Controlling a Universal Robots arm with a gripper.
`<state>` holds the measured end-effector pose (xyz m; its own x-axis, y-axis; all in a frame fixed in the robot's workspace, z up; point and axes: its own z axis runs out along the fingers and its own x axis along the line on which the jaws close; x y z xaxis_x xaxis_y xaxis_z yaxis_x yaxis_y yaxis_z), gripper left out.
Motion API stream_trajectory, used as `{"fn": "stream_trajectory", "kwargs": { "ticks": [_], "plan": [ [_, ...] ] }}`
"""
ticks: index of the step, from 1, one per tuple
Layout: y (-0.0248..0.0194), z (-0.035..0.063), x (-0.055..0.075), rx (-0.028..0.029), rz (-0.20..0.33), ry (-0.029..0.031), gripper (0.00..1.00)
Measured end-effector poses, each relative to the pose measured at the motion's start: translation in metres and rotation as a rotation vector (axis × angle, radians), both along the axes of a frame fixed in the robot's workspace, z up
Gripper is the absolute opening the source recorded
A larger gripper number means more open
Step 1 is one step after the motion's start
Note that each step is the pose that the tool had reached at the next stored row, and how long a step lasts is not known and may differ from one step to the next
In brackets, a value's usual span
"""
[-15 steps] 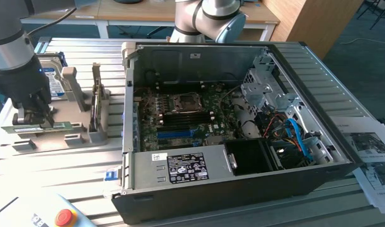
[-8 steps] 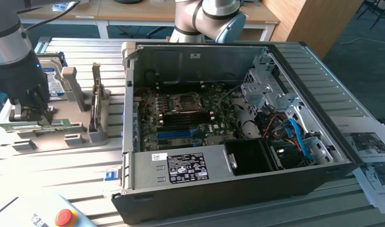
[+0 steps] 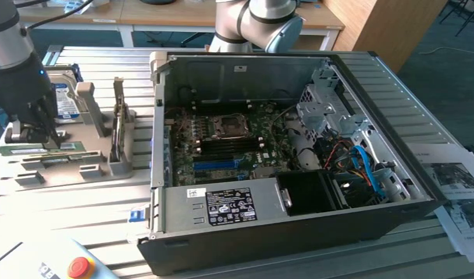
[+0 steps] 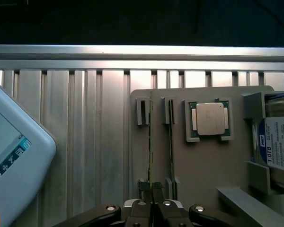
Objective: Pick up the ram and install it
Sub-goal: 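Pick up the ram and move it above insertion slot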
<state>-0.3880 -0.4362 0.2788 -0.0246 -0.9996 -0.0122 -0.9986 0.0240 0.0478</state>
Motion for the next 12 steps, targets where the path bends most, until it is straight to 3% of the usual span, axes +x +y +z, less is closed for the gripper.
{"fn": "stream_trajectory", "kwargs": {
  "ticks": [12],
  "plan": [
    [0.0000, 0.0229, 0.000, 0.0000, -0.011, 0.0000, 0.12]
  ]
}}
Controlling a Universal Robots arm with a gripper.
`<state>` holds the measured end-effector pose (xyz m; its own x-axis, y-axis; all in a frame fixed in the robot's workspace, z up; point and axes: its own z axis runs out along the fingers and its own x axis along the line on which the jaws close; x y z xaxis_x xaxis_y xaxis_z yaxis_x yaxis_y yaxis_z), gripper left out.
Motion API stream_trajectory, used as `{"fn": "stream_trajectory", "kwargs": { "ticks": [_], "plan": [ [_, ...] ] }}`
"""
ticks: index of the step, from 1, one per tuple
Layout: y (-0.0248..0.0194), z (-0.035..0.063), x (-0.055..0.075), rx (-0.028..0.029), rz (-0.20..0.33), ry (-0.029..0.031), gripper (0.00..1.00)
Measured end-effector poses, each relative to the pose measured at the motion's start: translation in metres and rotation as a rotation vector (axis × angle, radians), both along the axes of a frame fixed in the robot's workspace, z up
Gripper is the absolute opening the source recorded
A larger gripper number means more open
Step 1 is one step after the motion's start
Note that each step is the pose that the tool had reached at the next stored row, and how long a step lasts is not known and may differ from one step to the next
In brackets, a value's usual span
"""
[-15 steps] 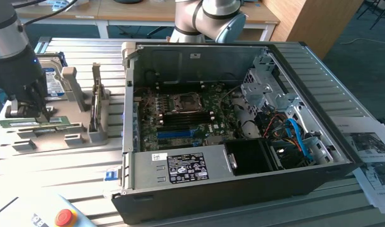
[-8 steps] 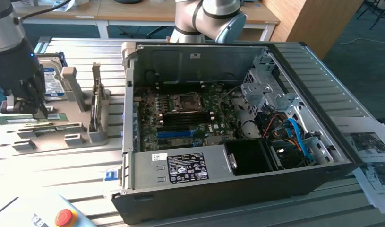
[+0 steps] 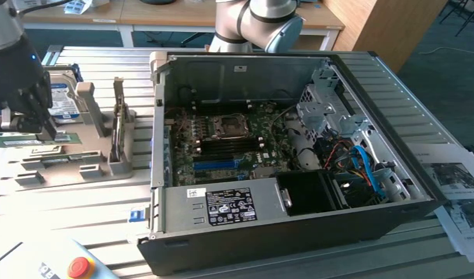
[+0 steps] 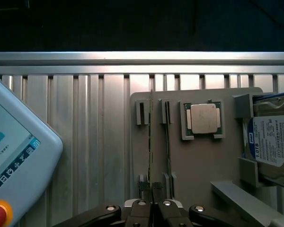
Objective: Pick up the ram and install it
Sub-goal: 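Pick up the ram and move it above insertion slot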
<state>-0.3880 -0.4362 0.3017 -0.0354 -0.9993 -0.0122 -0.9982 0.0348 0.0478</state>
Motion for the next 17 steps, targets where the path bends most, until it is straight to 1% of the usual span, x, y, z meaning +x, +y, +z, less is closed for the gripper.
{"fn": "stream_trajectory", "kwargs": {
  "ticks": [17],
  "plan": [
    [0.0000, 0.0304, 0.000, 0.0001, -0.015, -0.0001, 0.12]
  ]
}}
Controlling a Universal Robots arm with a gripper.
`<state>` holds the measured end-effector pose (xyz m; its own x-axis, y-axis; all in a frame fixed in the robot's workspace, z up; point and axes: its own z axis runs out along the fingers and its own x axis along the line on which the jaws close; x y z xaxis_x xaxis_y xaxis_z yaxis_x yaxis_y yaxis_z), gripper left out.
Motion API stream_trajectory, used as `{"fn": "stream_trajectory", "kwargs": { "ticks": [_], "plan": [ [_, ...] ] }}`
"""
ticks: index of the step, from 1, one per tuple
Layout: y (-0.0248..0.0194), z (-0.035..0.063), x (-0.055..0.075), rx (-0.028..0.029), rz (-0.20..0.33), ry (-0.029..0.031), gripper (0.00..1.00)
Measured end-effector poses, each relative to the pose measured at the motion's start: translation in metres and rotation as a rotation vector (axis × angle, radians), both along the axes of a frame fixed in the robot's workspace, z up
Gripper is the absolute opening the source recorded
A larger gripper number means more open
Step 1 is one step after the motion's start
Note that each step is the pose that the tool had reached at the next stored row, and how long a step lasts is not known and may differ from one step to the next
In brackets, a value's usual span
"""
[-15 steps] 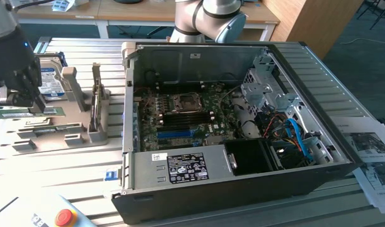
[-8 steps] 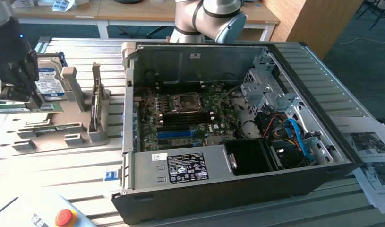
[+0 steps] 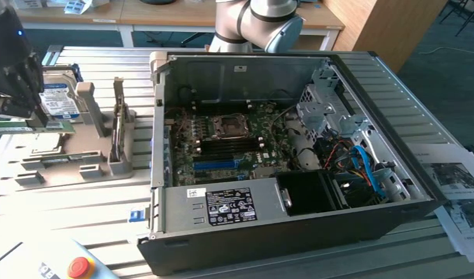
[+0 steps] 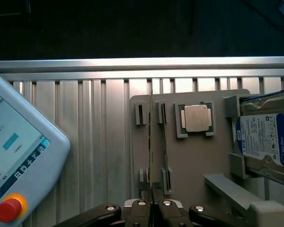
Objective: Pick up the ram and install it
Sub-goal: 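Pick up the ram and move it above insertion slot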
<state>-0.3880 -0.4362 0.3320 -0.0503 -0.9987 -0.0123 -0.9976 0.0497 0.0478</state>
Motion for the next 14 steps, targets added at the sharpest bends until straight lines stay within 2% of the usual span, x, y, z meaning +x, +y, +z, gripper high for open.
{"fn": "stream_trajectory", "kwargs": {
  "ticks": [14],
  "plan": [
    [0.0000, 0.0299, 0.000, -0.0001, -0.008, 0.0000, 0.12]
  ]
}}
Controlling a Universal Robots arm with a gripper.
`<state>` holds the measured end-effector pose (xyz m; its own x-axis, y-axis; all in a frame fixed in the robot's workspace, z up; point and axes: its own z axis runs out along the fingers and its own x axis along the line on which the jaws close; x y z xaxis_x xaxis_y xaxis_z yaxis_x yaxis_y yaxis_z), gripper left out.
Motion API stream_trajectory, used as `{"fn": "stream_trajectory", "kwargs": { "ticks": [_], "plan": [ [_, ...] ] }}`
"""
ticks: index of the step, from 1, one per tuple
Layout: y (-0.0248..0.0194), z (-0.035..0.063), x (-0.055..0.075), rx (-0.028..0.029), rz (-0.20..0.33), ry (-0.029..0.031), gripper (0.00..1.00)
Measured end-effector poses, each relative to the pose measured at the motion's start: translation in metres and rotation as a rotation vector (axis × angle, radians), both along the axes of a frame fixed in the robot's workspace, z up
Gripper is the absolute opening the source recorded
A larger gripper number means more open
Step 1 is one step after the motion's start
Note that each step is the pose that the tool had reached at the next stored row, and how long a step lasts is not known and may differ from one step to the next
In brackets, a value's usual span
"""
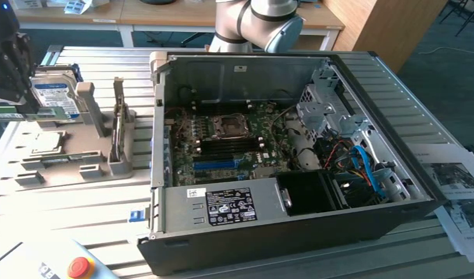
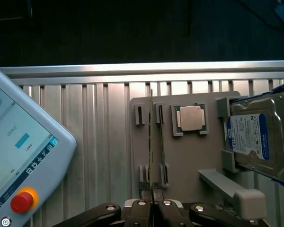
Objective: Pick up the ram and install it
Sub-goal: 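Pick up the ram and move it above insertion slot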
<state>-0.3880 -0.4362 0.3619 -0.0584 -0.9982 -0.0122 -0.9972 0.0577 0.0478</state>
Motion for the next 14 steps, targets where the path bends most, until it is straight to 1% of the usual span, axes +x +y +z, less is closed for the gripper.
{"fn": "stream_trajectory", "kwargs": {
  "ticks": [9, 14],
  "plan": [
    [0.0000, 0.0200, 0.000, 0.0001, -0.004, -0.0001, 0.12],
    [0.0000, 0.0336, 0.000, 0.0000, -0.006, 0.0000, 0.12]
  ]
}}
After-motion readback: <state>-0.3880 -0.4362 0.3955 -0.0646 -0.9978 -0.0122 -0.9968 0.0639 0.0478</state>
